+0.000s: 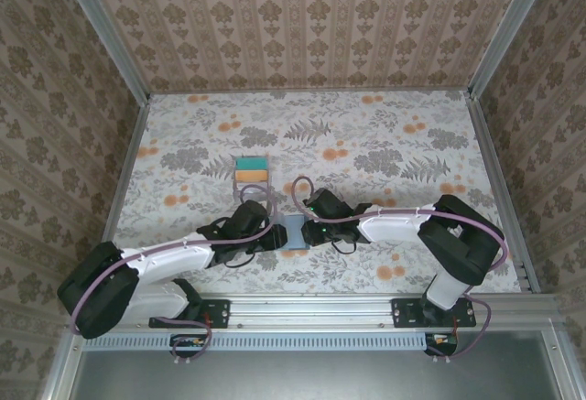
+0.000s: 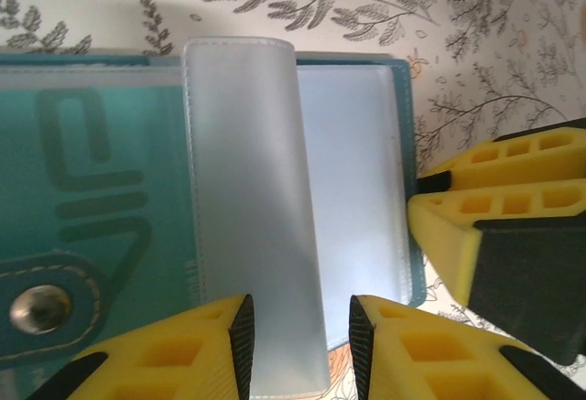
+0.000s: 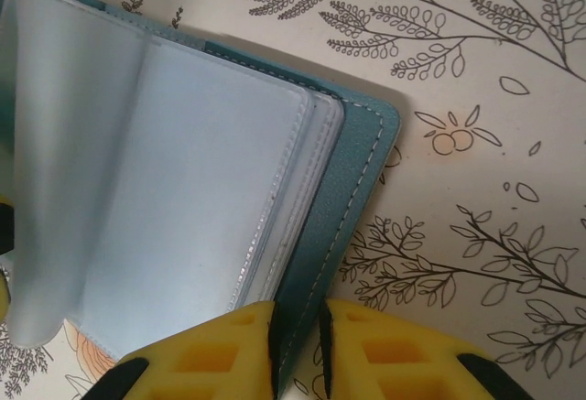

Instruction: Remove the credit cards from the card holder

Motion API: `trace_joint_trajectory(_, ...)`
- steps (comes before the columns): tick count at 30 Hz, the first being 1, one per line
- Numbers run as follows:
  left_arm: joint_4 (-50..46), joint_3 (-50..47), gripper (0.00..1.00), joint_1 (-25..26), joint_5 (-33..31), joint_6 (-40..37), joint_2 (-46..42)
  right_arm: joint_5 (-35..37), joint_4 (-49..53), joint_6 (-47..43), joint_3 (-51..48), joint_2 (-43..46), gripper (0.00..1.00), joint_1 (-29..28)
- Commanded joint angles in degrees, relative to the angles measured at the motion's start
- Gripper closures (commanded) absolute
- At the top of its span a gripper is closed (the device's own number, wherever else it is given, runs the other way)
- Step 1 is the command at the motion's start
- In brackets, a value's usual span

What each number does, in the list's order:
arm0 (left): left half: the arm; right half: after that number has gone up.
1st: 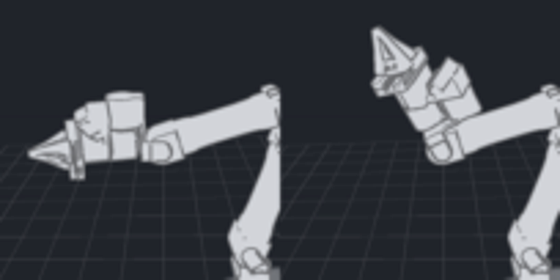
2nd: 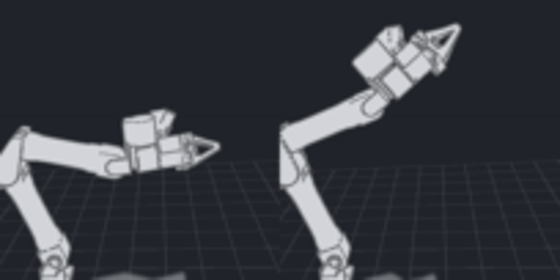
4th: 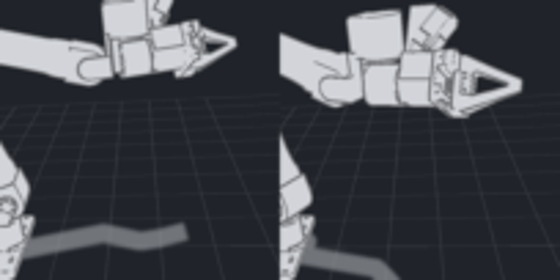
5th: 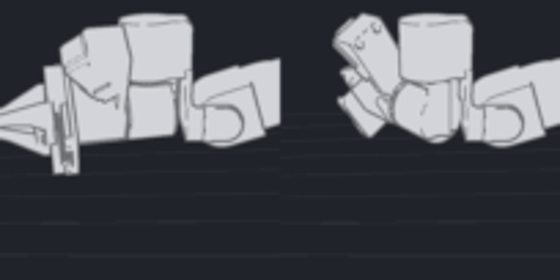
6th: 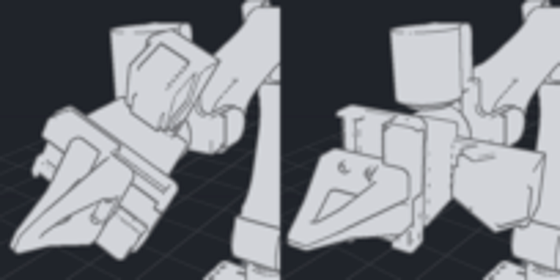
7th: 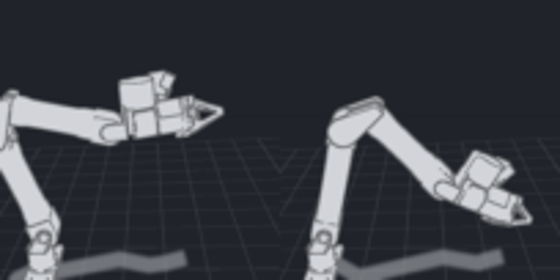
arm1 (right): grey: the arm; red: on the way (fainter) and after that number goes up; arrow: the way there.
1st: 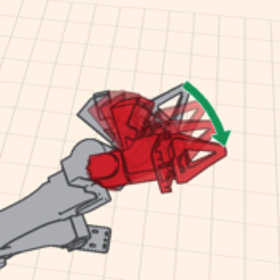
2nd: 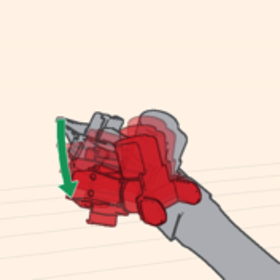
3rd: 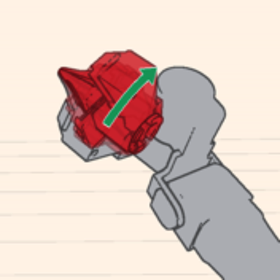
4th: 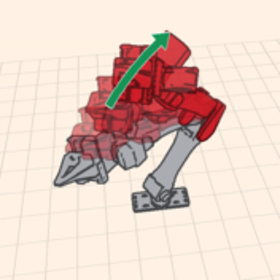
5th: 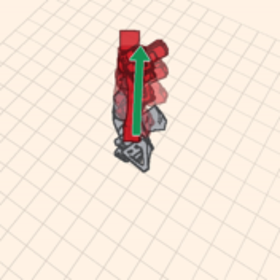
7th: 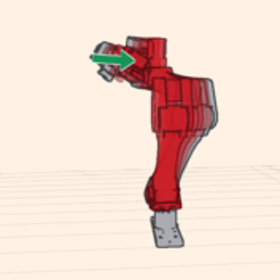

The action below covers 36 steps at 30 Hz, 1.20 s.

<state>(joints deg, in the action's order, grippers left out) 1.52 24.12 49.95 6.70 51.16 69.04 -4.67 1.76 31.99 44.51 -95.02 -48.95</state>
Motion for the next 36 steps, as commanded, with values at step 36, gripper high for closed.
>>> trace_joint_trajectory(36,-15.40,-5.24,0.59,-9.22,-1.50,-1.28,-22.75,-0.43,-0.75,1.73,-0.30,-1.61,0.77,-0.71)
